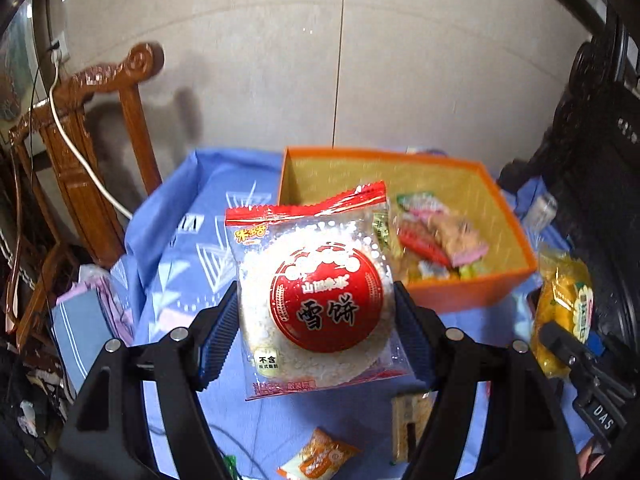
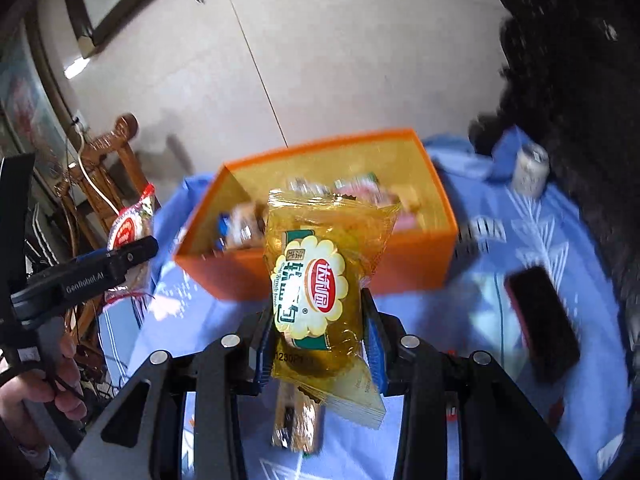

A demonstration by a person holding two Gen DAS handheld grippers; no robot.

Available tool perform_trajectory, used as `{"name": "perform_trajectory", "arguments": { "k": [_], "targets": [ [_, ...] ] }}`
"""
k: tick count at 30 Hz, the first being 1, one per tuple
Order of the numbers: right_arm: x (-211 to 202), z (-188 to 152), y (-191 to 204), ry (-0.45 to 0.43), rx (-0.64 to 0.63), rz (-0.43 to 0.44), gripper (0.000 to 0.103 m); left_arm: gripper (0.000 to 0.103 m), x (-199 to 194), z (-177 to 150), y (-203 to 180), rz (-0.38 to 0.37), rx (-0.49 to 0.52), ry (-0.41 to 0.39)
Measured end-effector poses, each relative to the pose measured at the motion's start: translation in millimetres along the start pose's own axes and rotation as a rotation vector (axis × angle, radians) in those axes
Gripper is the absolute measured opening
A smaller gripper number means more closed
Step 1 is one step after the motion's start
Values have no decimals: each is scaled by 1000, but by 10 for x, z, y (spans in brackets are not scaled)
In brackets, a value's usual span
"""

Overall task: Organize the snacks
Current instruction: 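Carry the rice cake and bread bag over the orange box and release both, then grasp the cracker pack with the left gripper while the right gripper grasps the red wafer bag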

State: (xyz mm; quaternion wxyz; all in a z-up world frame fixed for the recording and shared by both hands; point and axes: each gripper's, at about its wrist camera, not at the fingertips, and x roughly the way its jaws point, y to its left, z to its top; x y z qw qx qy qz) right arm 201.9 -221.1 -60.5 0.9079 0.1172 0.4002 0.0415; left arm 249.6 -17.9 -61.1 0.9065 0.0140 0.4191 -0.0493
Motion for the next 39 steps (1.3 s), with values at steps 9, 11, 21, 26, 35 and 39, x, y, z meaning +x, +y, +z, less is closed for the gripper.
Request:
{"name": "perform_trajectory", "arguments": {
  "k": [9,11,21,26,35,39],
  "targets": [
    [184,769,66,-70,-74,-4,38,71,140,675,-138,-16,31,-54],
    [274,872,48,-67,-75,-7,38,71,230,824,-166,-11,38,-57],
    [520,1041,45,-60,-98,-38,81,99,674,1085,-76,19,-21,25],
    [444,839,-36,-29,-72,-38,81,99,613,854,29,2,-38,43],
    [328,118,-393,91,-40,-90,81,99,334,108,180,-4,-28,51],
    [317,-300,-553,151,-26,-126,81,99,364,-271,151,-4,-12,123]
  ]
}}
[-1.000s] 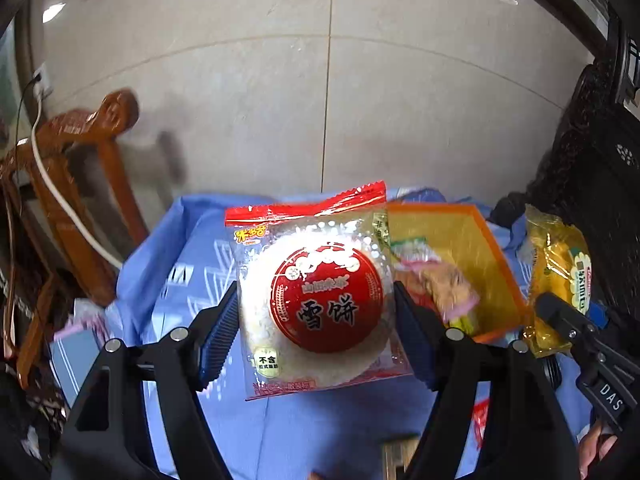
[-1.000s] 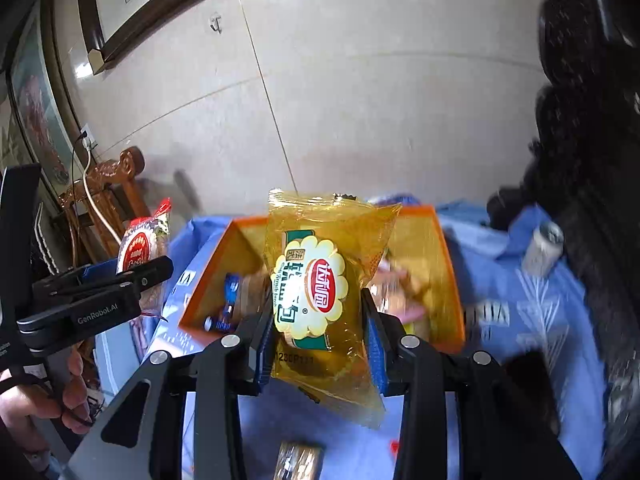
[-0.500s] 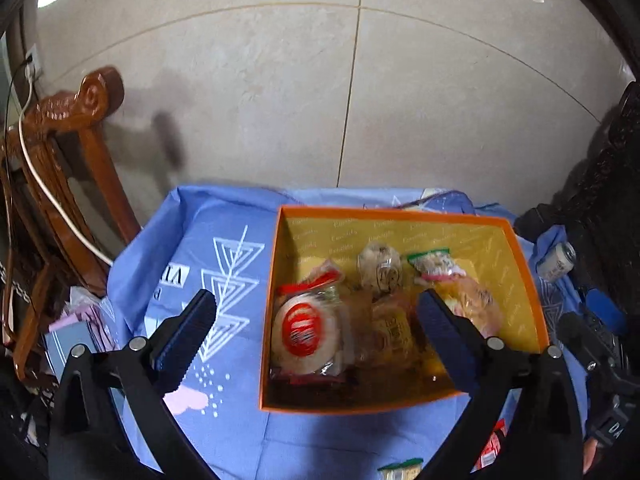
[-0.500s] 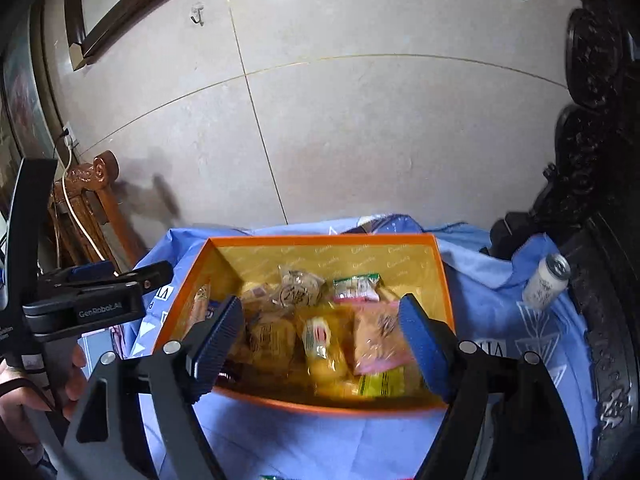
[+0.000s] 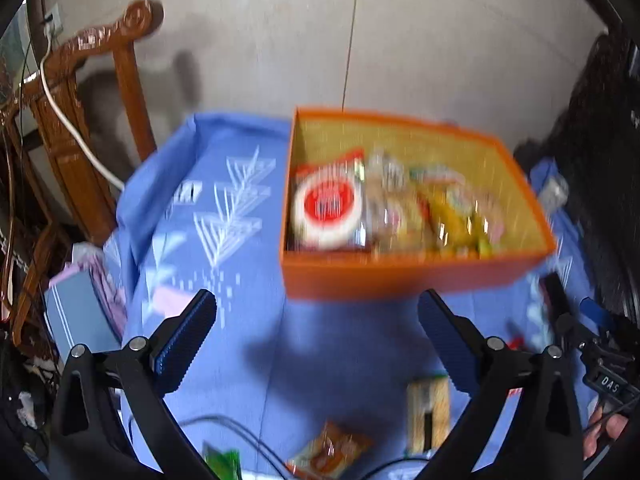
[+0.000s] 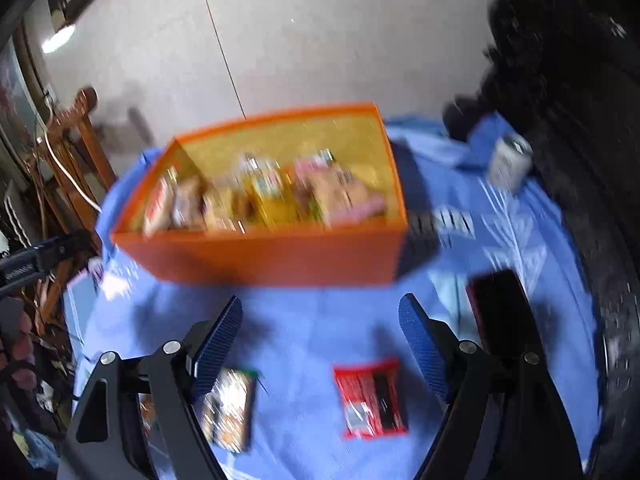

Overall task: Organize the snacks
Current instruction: 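Grasp the cracker pack with the left gripper while the right gripper grasps the red wafer bag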

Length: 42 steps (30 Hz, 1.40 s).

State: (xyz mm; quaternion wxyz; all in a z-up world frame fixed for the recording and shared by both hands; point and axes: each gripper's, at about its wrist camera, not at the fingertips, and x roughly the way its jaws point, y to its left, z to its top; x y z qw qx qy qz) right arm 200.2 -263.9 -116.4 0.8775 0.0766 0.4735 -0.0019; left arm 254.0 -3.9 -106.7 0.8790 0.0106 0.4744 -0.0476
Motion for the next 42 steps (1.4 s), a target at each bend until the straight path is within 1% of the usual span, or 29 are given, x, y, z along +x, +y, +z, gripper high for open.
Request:
{"name": "perform_trajectory", "arguments": {
  "k": [5,9,14,19,20,22,23,24,26,28,33,38,42],
  "targets": [
    [105,-413,-112,56,35,-16,81,99,86,-447,-47,-7,23,84],
    [208,-636,-192,92,56,-27,81,99,91,-732,-67,-14,42,125],
    [450,-724,-270,139,32,-53,81,99,83,-938,-65,-17,49,160],
    [804,-743,-326,204,5,-97,81,99,28,-984,-70,-16,53,162],
    [861,-753,-329,213,-1,-104,79,99,14,-979,-67,-12,55,159],
    [881,-761,-325,208,-18,-132,59,99,1,-964,-57,-3,53,154],
    [864,-761,-322,203,-23,-145,49,99,3,-948,-54,-2,50,154],
    [837,-760,-332,198,-16,-146,44,99,8,-931,-50,-2,47,154],
    [751,-781,-351,184,9,-113,44,99,38,-881,-78,-10,40,158],
    [606,-829,-331,152,0,-114,44,99,79,-843,-144,-19,41,163],
    [229,-1020,-243,100,13,-65,44,99,291,-808,-519,-61,83,191],
    [37,-1155,-210,85,51,-49,44,99,578,-980,-989,-71,155,253],
    [-25,-1227,-216,83,71,-57,44,99,759,-1157,-1218,-71,204,292]
  ]
}}
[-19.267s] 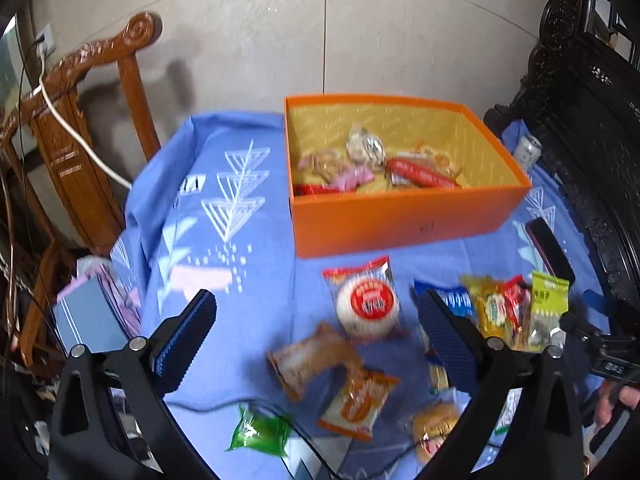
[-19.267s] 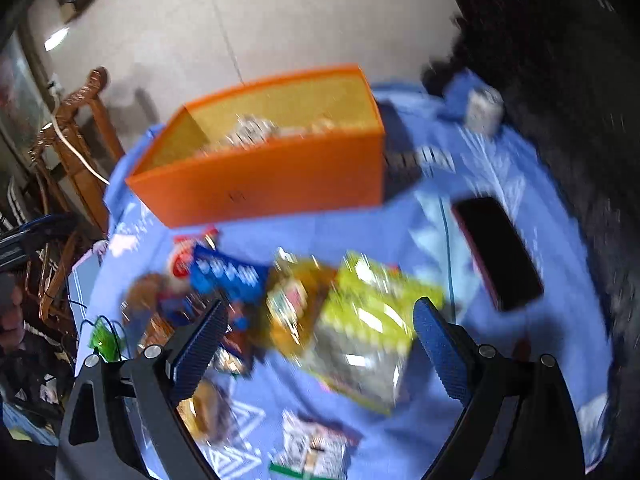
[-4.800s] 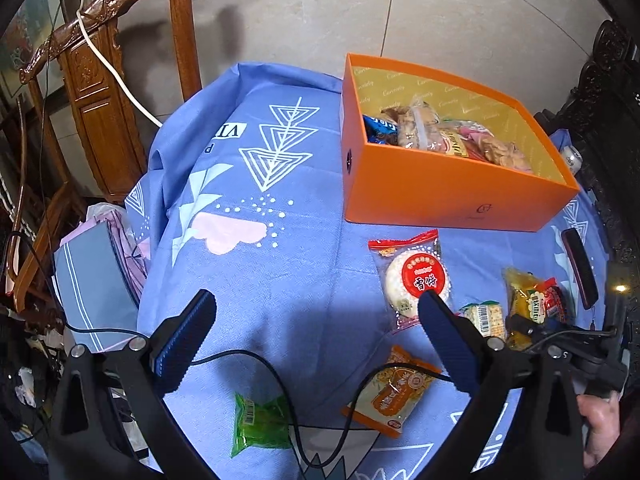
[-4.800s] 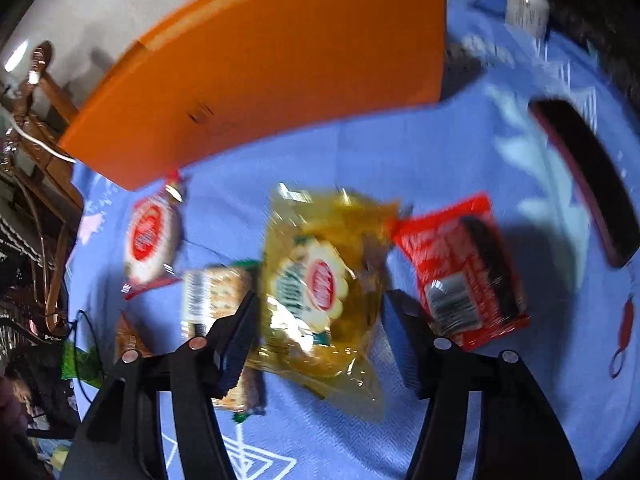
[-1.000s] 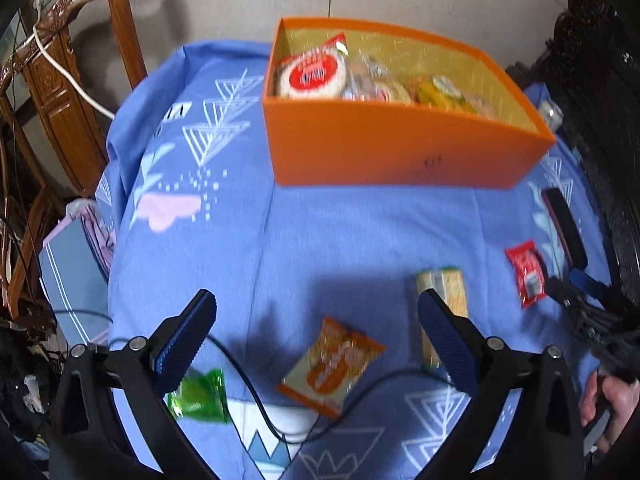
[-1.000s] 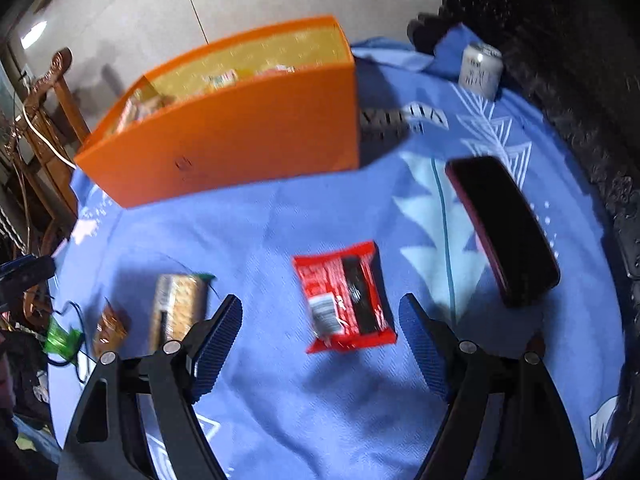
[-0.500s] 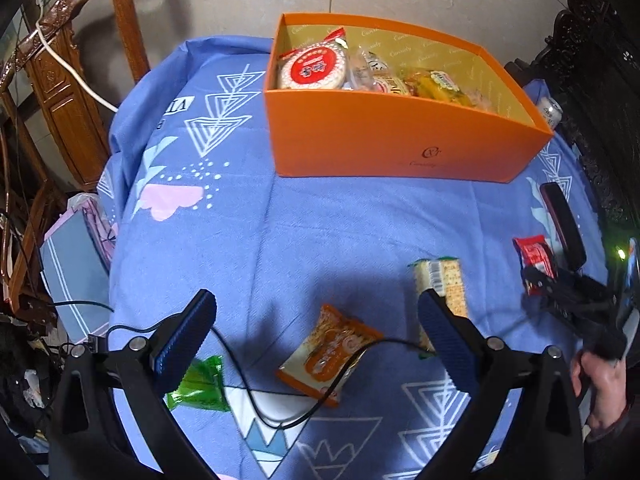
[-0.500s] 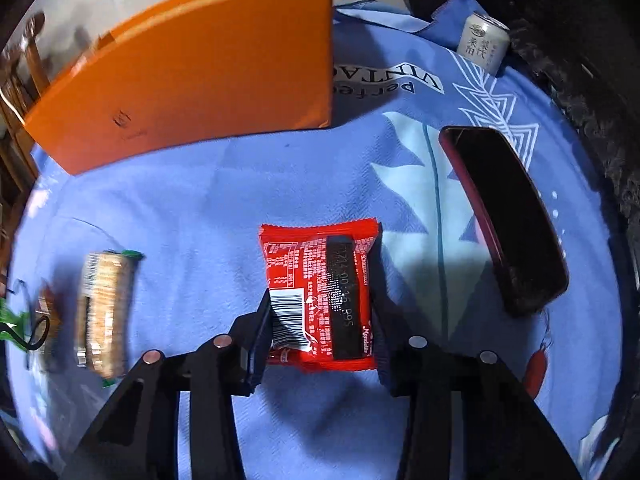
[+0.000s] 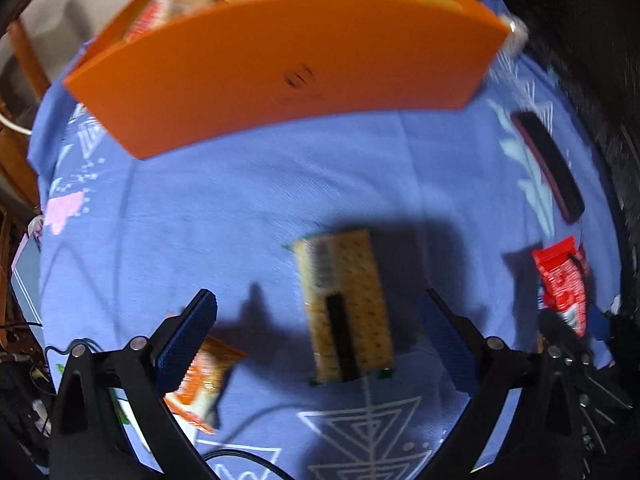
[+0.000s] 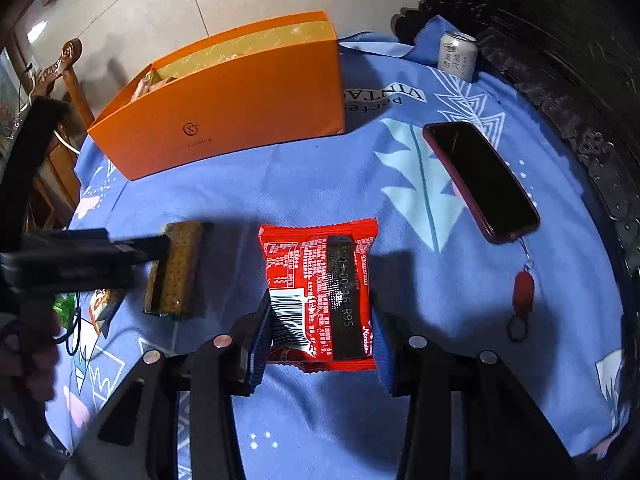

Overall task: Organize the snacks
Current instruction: 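Grasp the cracker pack with the left gripper while the right gripper grasps the red wafer bag, then carry the cracker pack and red wafer bag into the orange box and release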

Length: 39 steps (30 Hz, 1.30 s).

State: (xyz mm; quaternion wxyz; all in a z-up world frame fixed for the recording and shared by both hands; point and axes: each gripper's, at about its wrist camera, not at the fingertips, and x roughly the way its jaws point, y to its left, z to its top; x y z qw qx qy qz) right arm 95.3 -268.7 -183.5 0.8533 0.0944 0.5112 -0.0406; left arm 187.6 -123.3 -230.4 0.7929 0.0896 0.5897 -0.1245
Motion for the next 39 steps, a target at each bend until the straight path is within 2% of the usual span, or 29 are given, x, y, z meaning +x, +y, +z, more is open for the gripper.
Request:
{"name": "perform_trajectory", "arguments": {
  "k": [3,7,10,13,15,19,28,35,39],
  "targets": [
    [-12,-41,-29,5,8,-7,44,95,153,-41,-73,-5,8,40],
    [-16,-61,-67,5,15,-14,44,74,303,-81,-73,-24,-1,82],
    [-16,-72,-82,4,23,-16,44,68,316,-112,-113,-8,29,68],
    [-30,-77,-86,-1,32,-14,44,48,284,-137,-140,5,43,38],
    [-41,-71,-76,-4,31,-16,44,47,263,-128,-99,-21,32,30],
    [-47,-51,-68,-2,37,-12,44,47,205,-140,-29,-29,21,10],
    [-181,105,11,-38,16,-7,44,47,-291,-120,248,-38,18,-89],
    [-372,489,147,-113,-12,31,44,47,-834,114,573,-31,-38,-215],
    [-490,825,228,-167,-30,61,44,47,-1140,341,700,-18,-59,-286]
  ]
}}
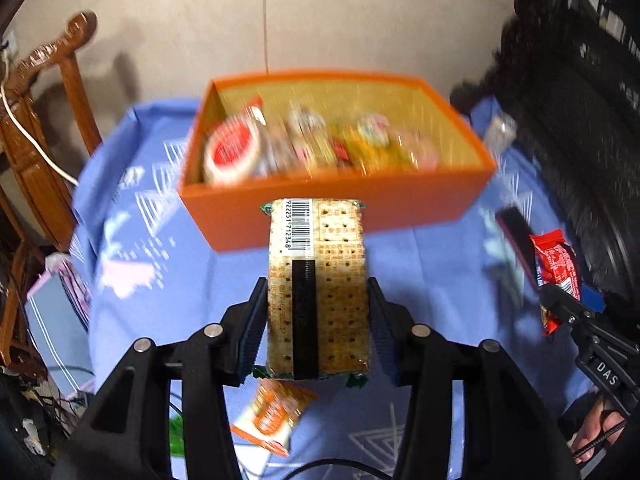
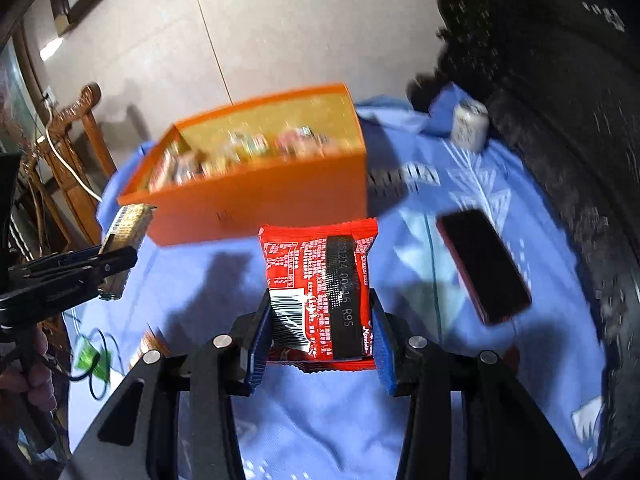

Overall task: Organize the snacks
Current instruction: 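Carry the cracker pack and red wafer bag into the orange box and release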

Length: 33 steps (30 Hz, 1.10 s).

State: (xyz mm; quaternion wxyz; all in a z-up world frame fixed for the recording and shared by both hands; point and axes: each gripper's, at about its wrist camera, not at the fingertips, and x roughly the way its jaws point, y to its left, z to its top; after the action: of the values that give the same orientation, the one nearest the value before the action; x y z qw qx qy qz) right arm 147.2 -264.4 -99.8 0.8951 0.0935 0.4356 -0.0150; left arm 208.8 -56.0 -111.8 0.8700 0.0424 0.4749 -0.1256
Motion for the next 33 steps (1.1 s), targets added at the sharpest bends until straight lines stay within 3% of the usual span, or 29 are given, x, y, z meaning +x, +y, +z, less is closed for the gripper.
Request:
{"name": "perform_trajectory", "arguments": {
  "k": [7,14,26,27,28,30,31,33],
  "targets": [
    [-6,680,191,-94,-57,32,44,47,-161,640,155,25,-24,-90],
    [179,1281,379,-142,-101,45,44,47,-40,1185,266,61,-28,-129],
    [719,1751,500,-119,-110,26,44,47,449,1721,390,96,-21,-121],
    [759,1768,514,-111,-113,28,45,51,478,1732,391,96,-21,-120],
    [800,1780,517,-97,-117,27,54,74,509,1745,393,99,-23,-119],
    [824,1781,533,-98,-116,-7,77,99,511,1747,432,140,-64,-134],
    [804,1764,543,-110,-116,-24,82,99,475,1725,457,152,-91,-159],
    [777,1731,550,-113,-115,-23,82,99,446,1692,486,138,-109,-163]
  ]
}}
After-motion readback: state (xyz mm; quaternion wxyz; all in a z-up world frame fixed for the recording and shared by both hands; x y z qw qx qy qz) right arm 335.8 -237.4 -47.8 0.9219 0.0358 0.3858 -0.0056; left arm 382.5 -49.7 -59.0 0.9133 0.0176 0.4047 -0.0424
